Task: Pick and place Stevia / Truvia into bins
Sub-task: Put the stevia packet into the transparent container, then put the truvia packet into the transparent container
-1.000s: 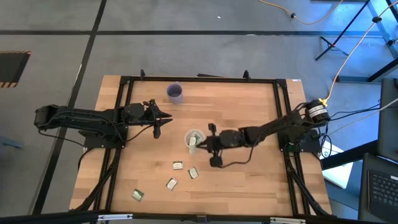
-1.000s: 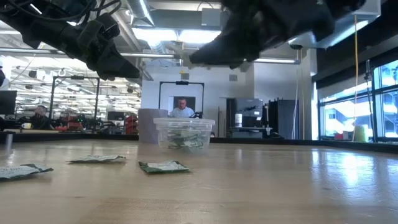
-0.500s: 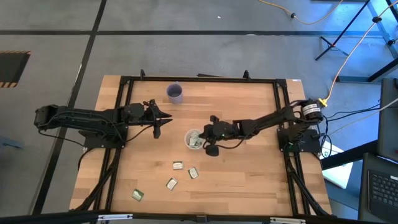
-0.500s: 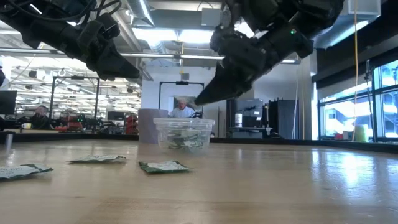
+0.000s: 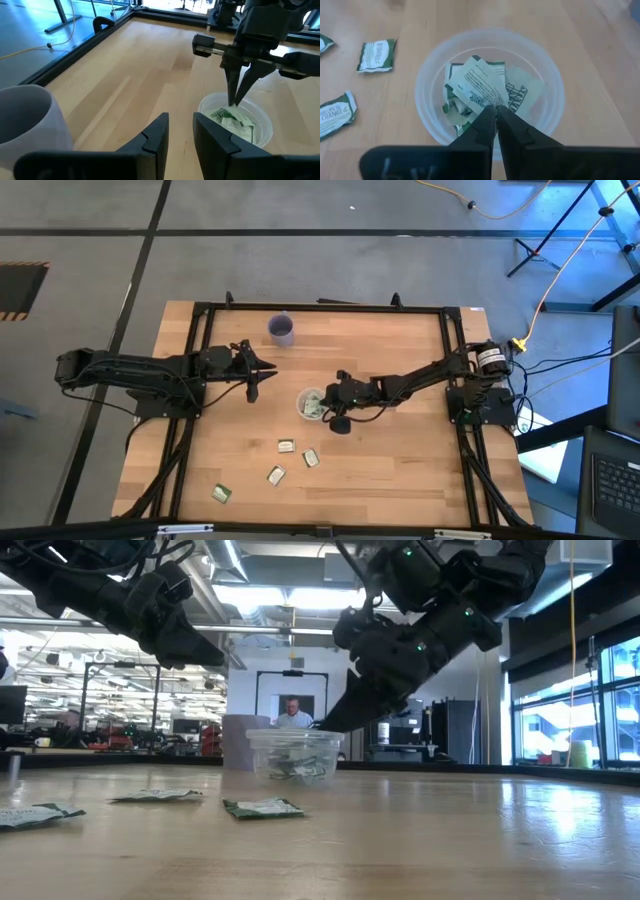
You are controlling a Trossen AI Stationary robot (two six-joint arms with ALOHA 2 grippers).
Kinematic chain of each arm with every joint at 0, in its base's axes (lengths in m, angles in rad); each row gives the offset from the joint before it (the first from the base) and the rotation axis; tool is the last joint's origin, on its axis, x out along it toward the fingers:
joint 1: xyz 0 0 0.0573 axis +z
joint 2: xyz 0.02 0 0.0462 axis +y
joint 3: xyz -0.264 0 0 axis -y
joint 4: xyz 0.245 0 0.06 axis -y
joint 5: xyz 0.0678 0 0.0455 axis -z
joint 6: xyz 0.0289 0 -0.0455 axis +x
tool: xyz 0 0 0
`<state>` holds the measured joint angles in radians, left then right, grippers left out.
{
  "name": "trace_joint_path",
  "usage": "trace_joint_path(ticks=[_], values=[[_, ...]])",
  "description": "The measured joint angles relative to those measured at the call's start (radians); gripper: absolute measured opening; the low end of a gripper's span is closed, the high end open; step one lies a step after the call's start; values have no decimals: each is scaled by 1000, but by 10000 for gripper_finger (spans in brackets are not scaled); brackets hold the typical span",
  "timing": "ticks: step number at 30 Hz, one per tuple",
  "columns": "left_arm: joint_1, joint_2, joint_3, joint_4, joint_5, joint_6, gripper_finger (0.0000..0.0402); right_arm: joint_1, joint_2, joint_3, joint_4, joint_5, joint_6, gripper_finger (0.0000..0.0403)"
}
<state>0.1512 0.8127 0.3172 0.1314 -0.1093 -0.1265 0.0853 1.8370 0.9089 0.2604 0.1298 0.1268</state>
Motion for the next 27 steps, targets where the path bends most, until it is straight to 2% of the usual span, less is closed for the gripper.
trace_joint_path(ticks=[4, 11, 14, 17, 22, 27], values=[[-1, 0, 0, 21, 6, 24, 84, 0, 0, 1, 5, 0, -2, 34], [-1, 0, 0, 135, 104, 127, 84, 0, -17, 26, -4, 0, 1, 101], [-25, 1, 1, 147, 158, 148, 84, 5, -83, 5, -26, 0, 1, 114], [-111, 29, 2, 159, 213, 181, 84, 5, -173, -53, -55, 0, 2, 117], [-293, 133, 17, 188, 134, 258, 93, -3, -341, -198, 29, 13, 5, 117], [-435, 273, 67, 185, 7, 261, 131, -3, -422, -312, 206, 16, 11, 117]])
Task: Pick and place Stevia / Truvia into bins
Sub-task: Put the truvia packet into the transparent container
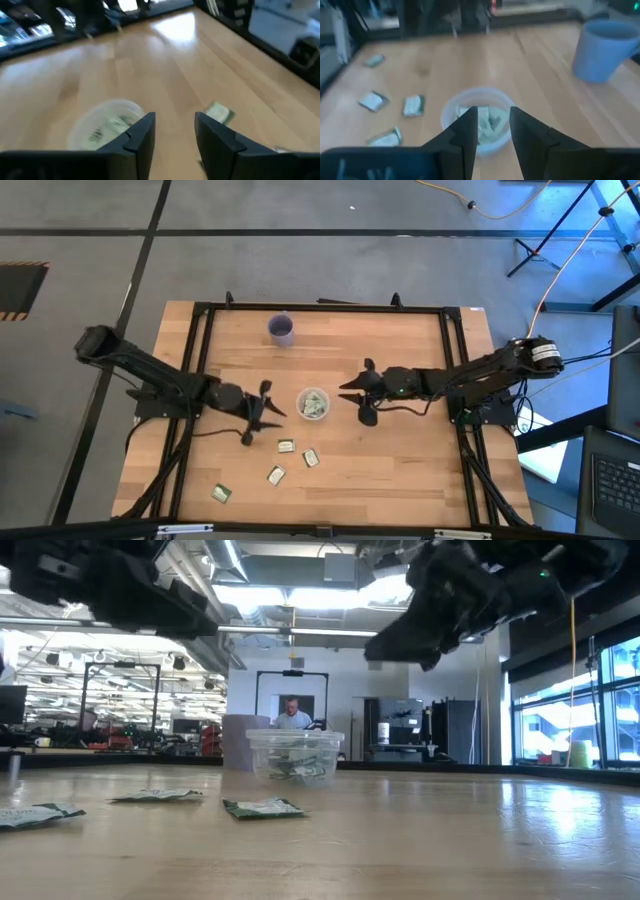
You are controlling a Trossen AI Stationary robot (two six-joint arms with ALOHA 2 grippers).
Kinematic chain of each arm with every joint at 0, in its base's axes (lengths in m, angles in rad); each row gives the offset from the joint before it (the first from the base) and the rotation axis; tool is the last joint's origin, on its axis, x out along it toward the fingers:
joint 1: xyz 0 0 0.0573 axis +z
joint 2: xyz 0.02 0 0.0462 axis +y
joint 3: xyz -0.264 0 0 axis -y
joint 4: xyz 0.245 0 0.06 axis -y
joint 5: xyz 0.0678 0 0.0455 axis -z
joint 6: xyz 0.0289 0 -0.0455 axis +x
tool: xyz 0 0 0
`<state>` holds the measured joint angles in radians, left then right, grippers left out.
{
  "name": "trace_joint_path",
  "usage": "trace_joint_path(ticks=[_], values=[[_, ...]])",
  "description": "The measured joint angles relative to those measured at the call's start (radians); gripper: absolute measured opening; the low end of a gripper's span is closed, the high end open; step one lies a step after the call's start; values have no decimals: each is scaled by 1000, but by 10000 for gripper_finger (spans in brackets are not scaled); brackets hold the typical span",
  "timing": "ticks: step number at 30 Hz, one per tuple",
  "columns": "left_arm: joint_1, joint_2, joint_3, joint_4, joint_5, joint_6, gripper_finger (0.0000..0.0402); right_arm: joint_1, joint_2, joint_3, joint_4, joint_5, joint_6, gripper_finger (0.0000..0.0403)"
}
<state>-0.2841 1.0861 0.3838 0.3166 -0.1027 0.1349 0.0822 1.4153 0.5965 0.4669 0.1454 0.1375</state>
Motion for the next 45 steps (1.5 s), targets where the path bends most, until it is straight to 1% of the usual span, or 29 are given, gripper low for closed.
trace_joint_path(ticks=[4, 8, 12, 17, 21, 31, 45], values=[[-82, 133, 38, 2, -8, -56, 147, 0, -11, -43, 39, 0, 19, 117], [-140, 275, 85, -1, -24, -119, 142, 0, -11, -46, 47, 4, 19, 117], [-159, 396, 128, 2, -68, -161, 131, 0, -11, -42, 48, 4, 20, 117], [-160, 490, 157, 0, -64, -177, 121, 0, -11, -41, 47, 4, 40, 117], [-160, 521, 161, -9, -62, -212, 113, 0, -11, -41, 46, 4, 42, 117], [-159, 536, 163, -108, -80, -303, 99, -1, -11, -41, 45, 4, 40, 117], [-159, 533, 163, -128, -83, -306, 59, -1, -11, -41, 37, 3, 38, 117]])
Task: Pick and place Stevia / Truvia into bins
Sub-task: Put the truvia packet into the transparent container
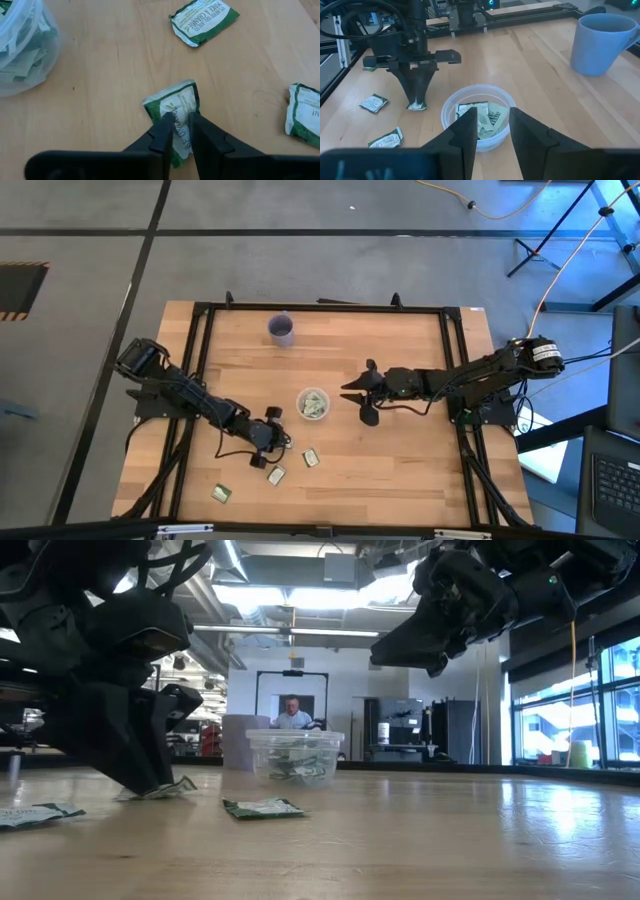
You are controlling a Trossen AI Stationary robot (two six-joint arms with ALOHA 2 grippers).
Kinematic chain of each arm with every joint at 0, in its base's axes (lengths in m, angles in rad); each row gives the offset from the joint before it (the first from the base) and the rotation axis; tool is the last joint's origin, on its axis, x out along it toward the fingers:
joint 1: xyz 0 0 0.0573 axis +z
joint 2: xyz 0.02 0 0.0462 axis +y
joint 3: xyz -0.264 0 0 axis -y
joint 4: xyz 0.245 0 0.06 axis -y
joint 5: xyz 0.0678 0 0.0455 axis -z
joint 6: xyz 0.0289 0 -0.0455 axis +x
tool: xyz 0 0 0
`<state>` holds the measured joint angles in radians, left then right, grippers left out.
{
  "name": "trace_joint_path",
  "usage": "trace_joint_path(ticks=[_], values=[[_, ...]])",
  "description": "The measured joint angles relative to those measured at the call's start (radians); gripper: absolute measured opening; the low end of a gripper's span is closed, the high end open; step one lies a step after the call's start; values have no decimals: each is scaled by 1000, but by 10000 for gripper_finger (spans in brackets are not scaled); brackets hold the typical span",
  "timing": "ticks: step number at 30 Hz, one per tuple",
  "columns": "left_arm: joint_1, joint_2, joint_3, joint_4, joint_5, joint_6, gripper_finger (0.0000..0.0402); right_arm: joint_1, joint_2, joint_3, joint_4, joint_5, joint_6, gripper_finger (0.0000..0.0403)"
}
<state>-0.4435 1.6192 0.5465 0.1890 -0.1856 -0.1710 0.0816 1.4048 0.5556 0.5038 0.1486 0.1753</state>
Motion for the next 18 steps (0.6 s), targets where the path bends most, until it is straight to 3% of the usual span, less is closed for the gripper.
trace_joint_path(ticks=[8, 18], values=[[0, -7, -3, 17, 4, 1, 36, 0, 0, 0, -1, 0, -3, 117], [0, -103, -6, 13, 56, 8, 18, 0, 0, 0, -10, 0, -4, 117]])
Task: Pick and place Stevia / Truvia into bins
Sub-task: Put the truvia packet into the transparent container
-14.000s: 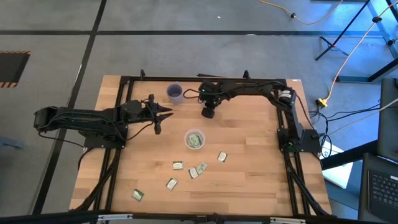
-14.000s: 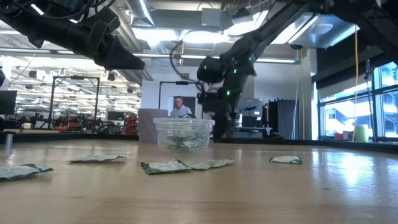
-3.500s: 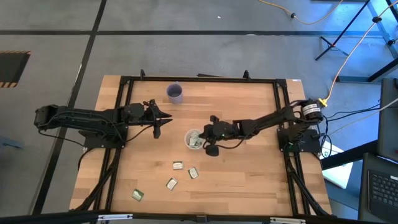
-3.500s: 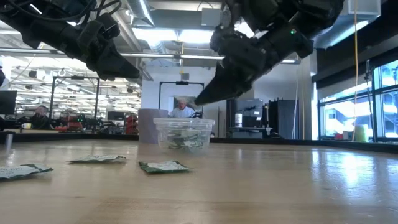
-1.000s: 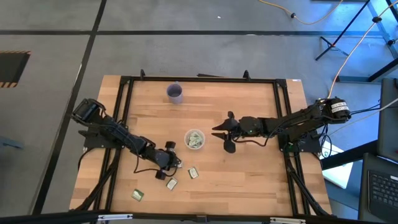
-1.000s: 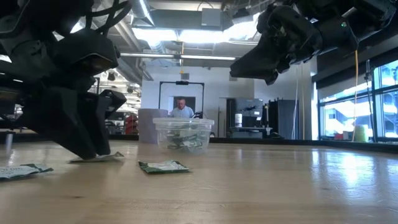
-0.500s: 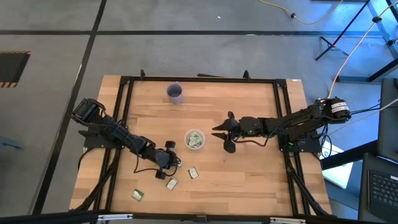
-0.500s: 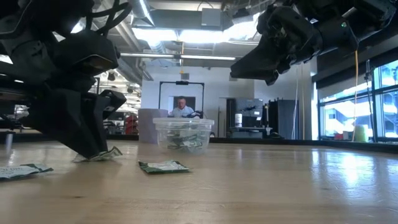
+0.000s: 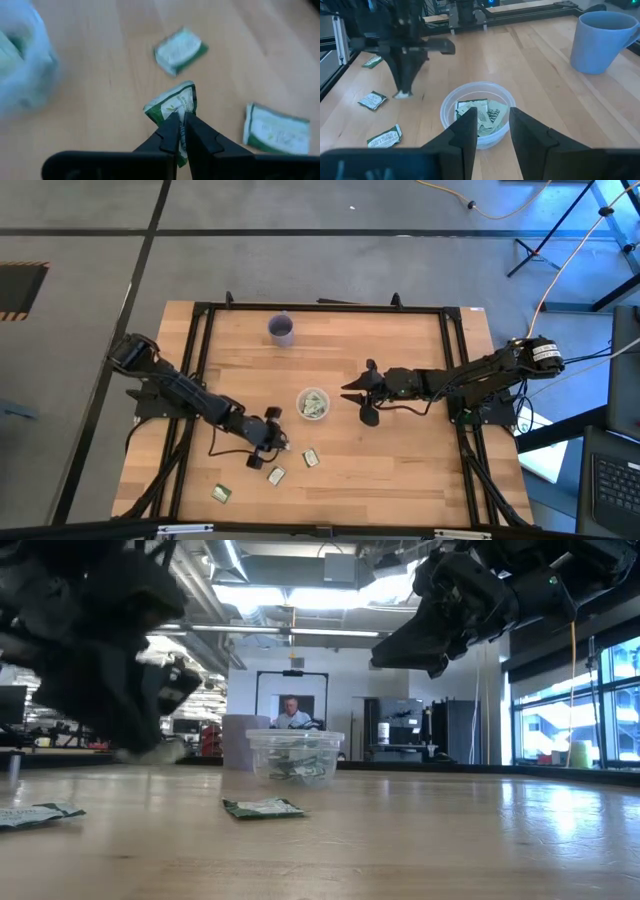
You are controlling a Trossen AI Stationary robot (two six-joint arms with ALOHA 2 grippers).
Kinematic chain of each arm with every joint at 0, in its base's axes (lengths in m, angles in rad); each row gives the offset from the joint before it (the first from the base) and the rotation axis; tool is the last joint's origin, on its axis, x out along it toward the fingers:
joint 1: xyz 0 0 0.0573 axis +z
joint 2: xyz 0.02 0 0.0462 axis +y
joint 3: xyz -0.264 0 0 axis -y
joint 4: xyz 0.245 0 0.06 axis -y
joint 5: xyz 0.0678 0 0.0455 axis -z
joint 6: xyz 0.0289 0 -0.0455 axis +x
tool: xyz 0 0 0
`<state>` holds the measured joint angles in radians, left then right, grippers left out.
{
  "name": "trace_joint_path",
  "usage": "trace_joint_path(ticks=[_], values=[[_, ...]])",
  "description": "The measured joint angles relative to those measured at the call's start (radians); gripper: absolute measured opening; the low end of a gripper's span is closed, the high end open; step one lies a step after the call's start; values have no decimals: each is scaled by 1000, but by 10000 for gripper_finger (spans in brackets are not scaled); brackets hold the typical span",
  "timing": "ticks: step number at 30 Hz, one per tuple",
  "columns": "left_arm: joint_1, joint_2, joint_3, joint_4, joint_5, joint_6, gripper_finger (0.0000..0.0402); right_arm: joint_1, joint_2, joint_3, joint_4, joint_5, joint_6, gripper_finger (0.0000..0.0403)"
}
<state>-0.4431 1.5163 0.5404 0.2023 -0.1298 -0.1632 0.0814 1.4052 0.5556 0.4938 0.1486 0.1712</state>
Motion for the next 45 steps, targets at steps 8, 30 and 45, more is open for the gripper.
trace_joint_path(ticks=[8, 30, 45], values=[[43, -115, 1, 138, -163, 220, 18, 0, 0, 0, 1, 0, 0, 117], [337, 71, 74, 244, -34, 250, 42, 0, 0, 0, -4, 0, -24, 117], [348, 120, 73, 241, -35, 202, 81, 0, 0, 0, -6, 0, -23, 117]])
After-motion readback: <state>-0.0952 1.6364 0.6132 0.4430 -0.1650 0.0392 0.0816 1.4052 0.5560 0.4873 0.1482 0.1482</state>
